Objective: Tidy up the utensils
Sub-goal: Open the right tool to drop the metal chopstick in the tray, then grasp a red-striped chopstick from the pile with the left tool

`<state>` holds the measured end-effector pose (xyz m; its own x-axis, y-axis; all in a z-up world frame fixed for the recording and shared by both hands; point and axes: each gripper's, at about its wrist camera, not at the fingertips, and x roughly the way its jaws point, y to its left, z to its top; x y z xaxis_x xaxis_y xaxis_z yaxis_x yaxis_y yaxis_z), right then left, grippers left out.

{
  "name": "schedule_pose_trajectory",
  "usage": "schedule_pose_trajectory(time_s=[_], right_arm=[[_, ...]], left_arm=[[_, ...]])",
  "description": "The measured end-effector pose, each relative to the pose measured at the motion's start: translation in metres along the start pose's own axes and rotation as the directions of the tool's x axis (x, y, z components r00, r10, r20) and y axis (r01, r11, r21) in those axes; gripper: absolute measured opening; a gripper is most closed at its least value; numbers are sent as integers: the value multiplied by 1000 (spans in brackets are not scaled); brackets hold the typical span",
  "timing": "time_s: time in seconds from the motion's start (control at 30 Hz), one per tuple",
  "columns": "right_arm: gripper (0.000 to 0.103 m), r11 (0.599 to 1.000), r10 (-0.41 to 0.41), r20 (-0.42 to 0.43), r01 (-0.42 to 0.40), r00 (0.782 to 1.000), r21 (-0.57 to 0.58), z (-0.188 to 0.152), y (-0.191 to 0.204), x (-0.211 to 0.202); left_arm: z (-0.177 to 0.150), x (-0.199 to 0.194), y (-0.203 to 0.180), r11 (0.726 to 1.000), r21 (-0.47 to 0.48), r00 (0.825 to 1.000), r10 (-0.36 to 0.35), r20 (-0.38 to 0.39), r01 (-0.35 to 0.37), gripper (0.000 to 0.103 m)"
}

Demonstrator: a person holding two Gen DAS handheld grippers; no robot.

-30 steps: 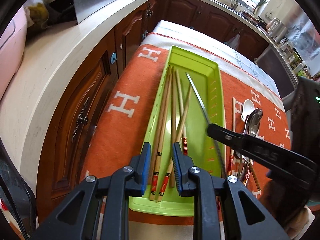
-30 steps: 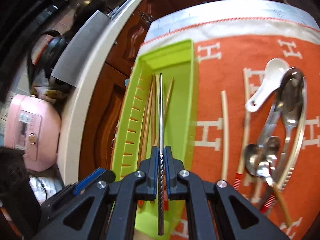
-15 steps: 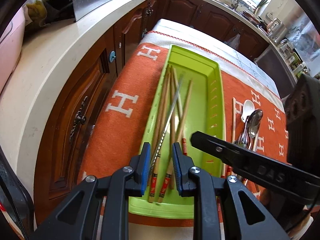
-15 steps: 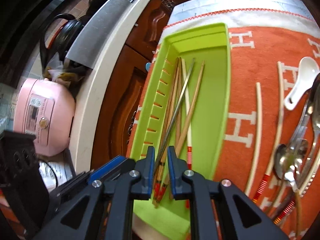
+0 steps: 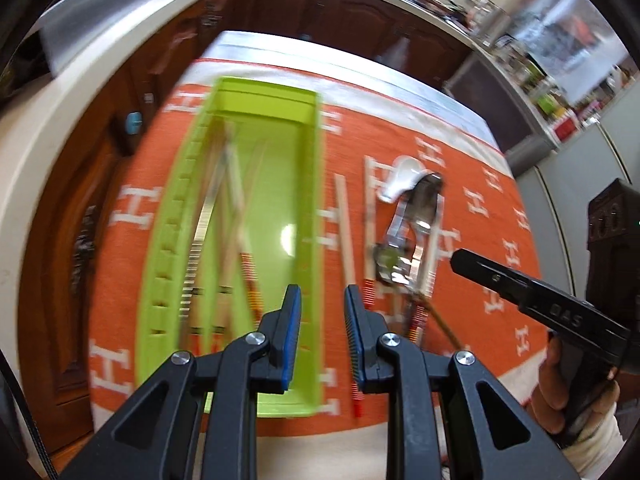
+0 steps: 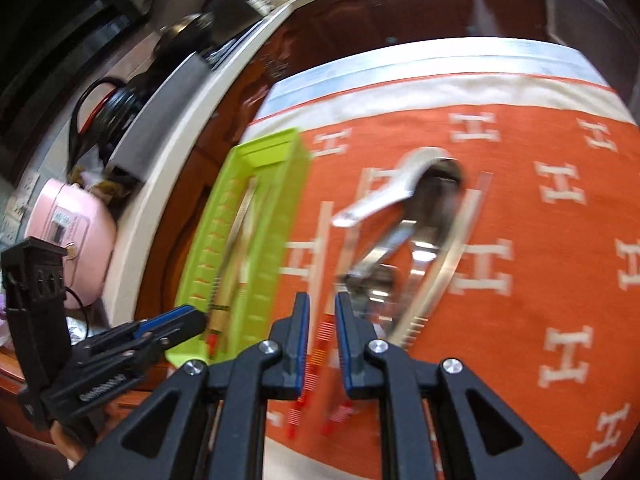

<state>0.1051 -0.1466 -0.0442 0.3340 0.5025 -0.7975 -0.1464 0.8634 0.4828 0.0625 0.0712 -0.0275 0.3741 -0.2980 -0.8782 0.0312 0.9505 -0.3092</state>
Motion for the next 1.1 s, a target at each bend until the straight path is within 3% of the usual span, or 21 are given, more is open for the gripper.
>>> schedule_pose_trajectory(time_s=[0.13,0.23,0.33,0.67,0.83,1.1], right_arm=[[13,999,-13,1,13,1000,41,-11,-29,-9],[13,998,-4,6,4,1000,64,-20,-46,-12],[13,997,9,3,-9,1000,75,-27,-56,-10],[13,995,56,-6,-55,998,82,-34,-76,-3],[13,994,73,-7,-72,997,87,-34,-80,0],[13,993,87,-8,-86,996,77,-35,-79,2]], left_arm=[[-5,9,-27,997,61,998,-52,-17,53,19],[-6,20,-43,994,92,998,-55,-40,59,11],[-7,36,-52,993,96,995,-59,-75,66,9],[-2,78,-50,992,82,986,104,-128,-94,7],[-1,92,-44,989,68,978,139,-157,-130,8],[2,103,-51,968,123,964,233,-129,-217,8]])
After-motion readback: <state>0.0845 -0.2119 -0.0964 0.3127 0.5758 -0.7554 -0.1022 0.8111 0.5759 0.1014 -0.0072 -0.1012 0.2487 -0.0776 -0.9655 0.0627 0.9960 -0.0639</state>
